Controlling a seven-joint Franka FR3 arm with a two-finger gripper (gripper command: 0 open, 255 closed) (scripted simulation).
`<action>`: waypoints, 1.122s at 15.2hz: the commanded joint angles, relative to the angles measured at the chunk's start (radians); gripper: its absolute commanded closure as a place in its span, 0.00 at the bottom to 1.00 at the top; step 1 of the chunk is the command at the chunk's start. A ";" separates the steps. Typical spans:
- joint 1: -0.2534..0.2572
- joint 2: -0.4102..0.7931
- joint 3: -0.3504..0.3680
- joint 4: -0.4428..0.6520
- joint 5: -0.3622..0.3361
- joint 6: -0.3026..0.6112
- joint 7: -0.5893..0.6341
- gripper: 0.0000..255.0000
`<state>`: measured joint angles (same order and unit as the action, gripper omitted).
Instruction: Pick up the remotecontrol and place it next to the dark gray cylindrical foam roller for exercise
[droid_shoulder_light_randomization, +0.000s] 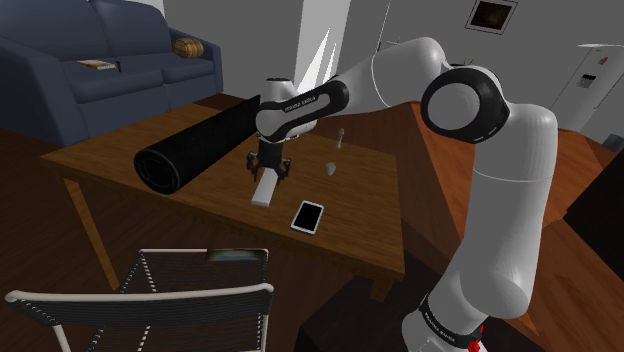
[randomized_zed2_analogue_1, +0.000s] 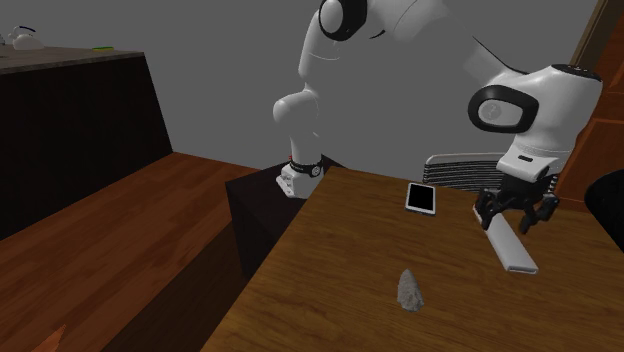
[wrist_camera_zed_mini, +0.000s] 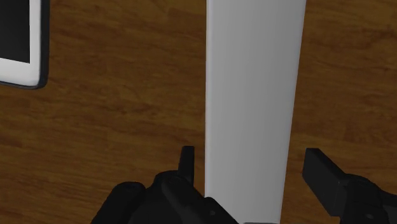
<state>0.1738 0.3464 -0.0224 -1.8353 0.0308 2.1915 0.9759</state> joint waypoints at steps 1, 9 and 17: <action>0.000 0.000 0.000 0.000 0.000 0.000 0.000 0.00; -0.001 -0.055 -0.001 0.055 -0.003 -0.109 0.002 0.00; -0.001 -0.055 -0.001 0.055 -0.003 -0.109 0.002 0.00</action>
